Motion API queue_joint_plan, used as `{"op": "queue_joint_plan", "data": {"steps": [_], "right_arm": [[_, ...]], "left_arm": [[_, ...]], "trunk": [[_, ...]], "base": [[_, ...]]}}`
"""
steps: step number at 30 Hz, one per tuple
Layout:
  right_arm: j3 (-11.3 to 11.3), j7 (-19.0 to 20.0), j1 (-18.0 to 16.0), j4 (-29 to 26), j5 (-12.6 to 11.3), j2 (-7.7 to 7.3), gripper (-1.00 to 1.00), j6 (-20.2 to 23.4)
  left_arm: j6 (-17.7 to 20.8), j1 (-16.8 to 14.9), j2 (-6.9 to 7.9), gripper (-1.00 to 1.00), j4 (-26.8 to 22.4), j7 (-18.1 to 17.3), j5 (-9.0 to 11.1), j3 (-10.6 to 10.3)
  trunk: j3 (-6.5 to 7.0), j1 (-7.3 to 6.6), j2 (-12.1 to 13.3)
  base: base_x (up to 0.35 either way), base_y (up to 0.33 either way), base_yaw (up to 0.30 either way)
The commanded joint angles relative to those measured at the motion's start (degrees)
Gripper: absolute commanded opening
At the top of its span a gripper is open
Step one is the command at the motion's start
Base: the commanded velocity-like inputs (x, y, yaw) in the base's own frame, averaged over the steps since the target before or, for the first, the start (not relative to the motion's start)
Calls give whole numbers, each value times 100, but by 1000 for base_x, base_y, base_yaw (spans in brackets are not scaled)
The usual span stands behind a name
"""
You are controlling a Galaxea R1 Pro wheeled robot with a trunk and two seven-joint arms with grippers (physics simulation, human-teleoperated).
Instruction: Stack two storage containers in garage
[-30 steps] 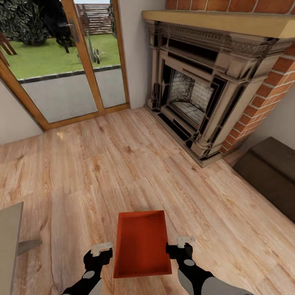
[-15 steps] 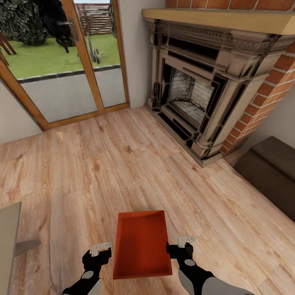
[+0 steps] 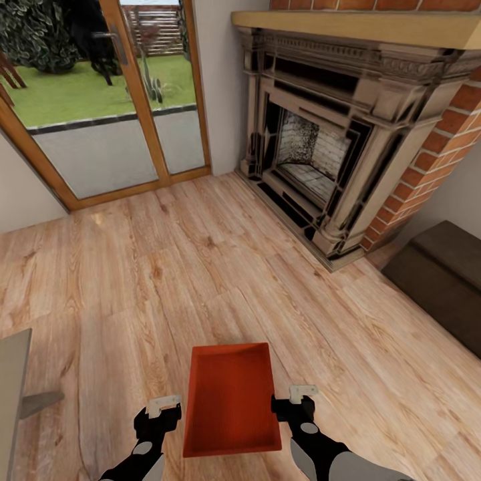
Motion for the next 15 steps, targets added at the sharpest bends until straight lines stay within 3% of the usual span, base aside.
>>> {"op": "queue_joint_plan", "data": {"steps": [1,15], "right_arm": [[51,-19,-5,8,-56,2,100,-20],[51,-18,-1,7,-56,3,100,-26]], "left_arm": [[-24,-3,-2,100,4,-1,20,14],[-15,-3,-1,100,10,-9,30,14]], "trunk": [[-22,23,-45],[-274,330,-606]], "base": [[0,0,0],[0,0,0]]}}
